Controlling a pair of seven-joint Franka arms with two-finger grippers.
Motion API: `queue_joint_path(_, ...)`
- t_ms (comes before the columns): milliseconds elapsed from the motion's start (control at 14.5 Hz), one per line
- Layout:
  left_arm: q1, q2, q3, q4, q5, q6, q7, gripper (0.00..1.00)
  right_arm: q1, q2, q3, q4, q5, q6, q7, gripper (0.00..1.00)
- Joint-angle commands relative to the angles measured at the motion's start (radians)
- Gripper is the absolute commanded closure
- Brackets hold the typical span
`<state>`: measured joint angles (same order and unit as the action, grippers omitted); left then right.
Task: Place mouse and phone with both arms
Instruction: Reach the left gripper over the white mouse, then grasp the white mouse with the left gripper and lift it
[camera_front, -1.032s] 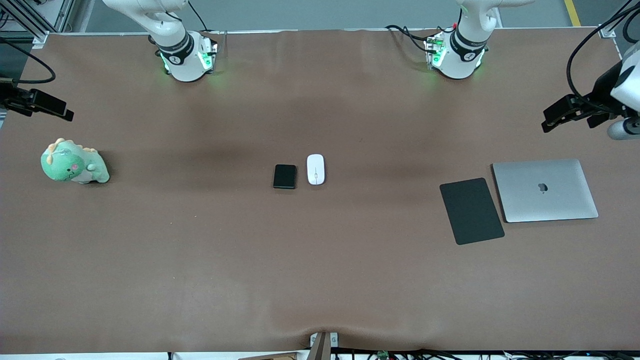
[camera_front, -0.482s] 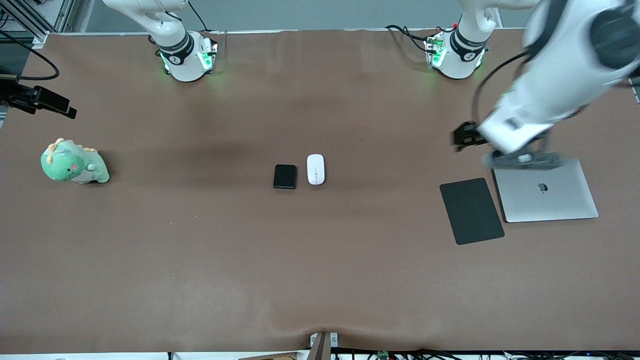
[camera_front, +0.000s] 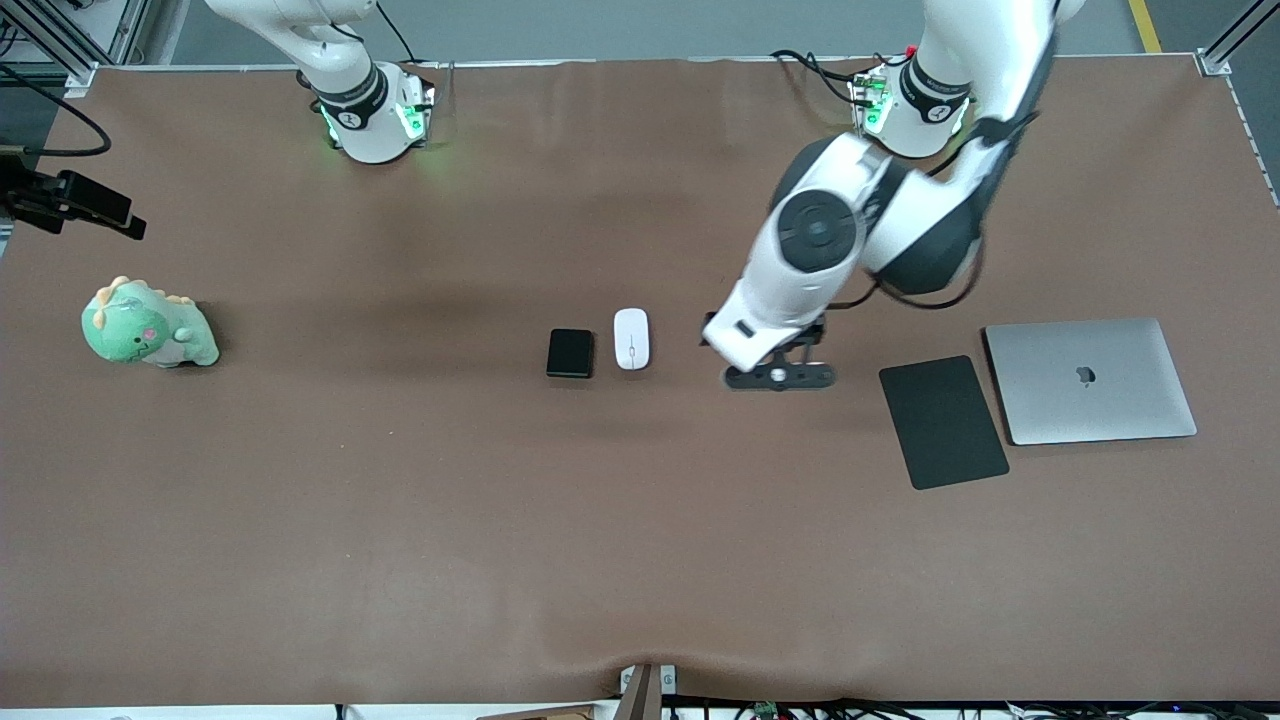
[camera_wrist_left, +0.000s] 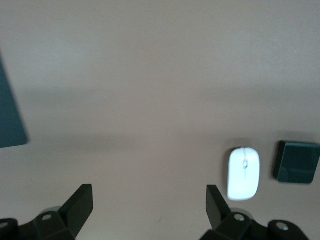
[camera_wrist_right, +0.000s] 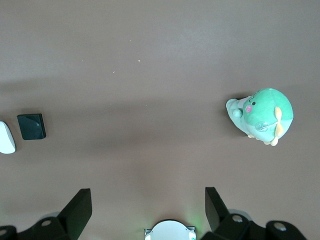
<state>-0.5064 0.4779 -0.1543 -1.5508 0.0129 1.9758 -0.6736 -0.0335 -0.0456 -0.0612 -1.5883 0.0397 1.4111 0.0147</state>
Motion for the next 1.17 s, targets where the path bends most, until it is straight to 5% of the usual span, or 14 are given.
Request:
queue_joint_path(0, -0.058, 0.056, 0.004, -0.011, 0.027, 0.090, -0.119, 0.00, -0.016, 0.021, 0.006, 0.027, 0.023, -0.015, -0.018, 0.00)
queue_joint_path(1101, -0.248, 0.315, 0.016, 0.003, 0.039, 0.397, -0.406, 0.00, -0.003, 0.144, 0.012, 0.016, 0.022, -0.040, -0.009, 0.00)
